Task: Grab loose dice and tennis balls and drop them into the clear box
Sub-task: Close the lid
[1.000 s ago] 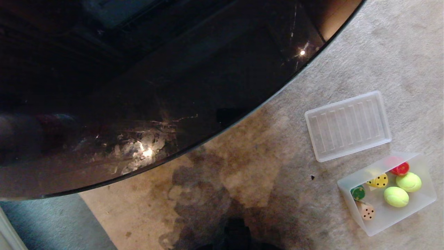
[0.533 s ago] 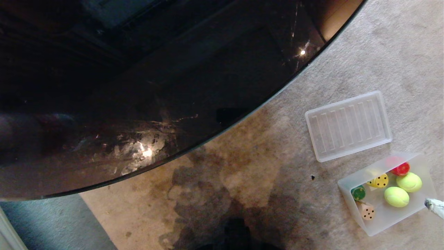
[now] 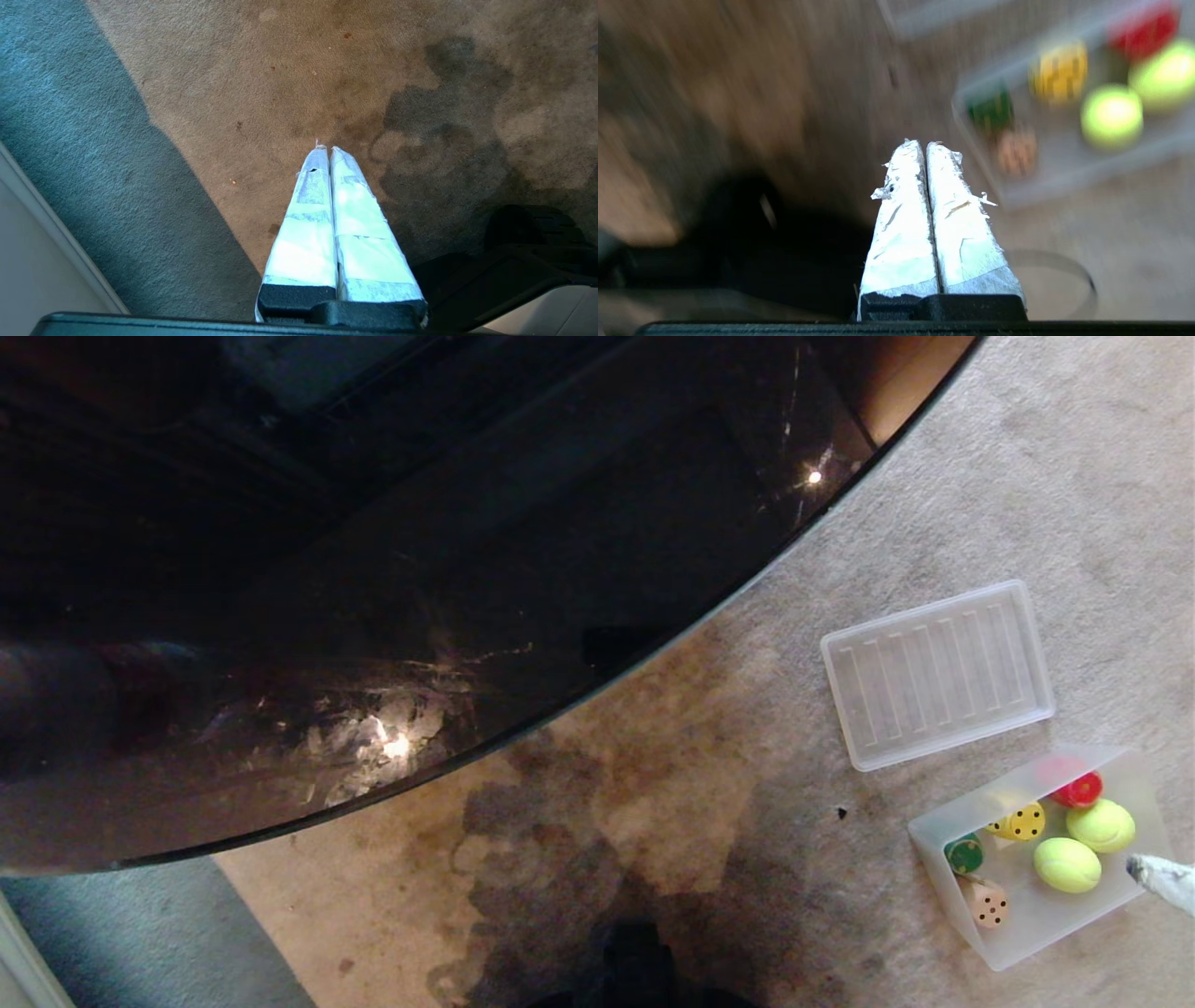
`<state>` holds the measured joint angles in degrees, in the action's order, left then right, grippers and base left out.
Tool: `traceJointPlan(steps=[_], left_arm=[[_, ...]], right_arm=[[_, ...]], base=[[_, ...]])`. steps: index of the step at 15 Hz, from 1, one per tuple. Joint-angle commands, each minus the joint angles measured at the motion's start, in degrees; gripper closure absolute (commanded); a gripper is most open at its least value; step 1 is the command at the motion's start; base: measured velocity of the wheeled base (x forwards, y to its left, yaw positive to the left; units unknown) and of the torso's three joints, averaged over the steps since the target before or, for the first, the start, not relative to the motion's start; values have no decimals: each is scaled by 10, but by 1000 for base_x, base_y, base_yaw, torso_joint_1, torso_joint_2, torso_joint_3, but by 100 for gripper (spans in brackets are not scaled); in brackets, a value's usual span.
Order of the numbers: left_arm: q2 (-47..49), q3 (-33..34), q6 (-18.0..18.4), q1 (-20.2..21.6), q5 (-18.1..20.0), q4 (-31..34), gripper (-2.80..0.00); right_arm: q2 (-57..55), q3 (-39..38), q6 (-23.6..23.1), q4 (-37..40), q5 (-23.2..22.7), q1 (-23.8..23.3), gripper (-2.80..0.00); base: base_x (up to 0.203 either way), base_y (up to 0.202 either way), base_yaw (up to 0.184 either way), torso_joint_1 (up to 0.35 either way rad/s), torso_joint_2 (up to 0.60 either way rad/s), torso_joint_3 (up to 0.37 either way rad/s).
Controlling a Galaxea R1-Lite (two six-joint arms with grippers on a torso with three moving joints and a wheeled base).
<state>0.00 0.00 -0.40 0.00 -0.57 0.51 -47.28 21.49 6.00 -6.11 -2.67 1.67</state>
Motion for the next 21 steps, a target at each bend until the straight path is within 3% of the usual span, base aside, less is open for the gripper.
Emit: traceJointPlan(steps=[1, 5, 8, 14, 21], left_arm=[[0, 0, 0, 0, 0, 0, 0], [0, 0, 0, 0, 0, 0, 0], [0, 0, 0, 0, 0, 0, 0], [0, 0, 0, 0, 0, 0, 0], [0, 0, 0, 0, 0, 0, 0]], right_arm=[[-98, 11, 13, -117, 1, 9, 0], [-435, 36, 44, -343, 5, 24, 0], [-548, 54, 67, -502, 9, 36, 0], [-658, 96, 70, -567, 10, 44, 0], [-636, 103, 68, -581, 3, 51, 0]], base=[[0, 0, 0, 0, 0, 0], [0, 0, 0, 0, 0, 0], [0, 0, 0, 0, 0, 0], [0, 0, 0, 0, 0, 0], [0, 0, 0, 0, 0, 0]])
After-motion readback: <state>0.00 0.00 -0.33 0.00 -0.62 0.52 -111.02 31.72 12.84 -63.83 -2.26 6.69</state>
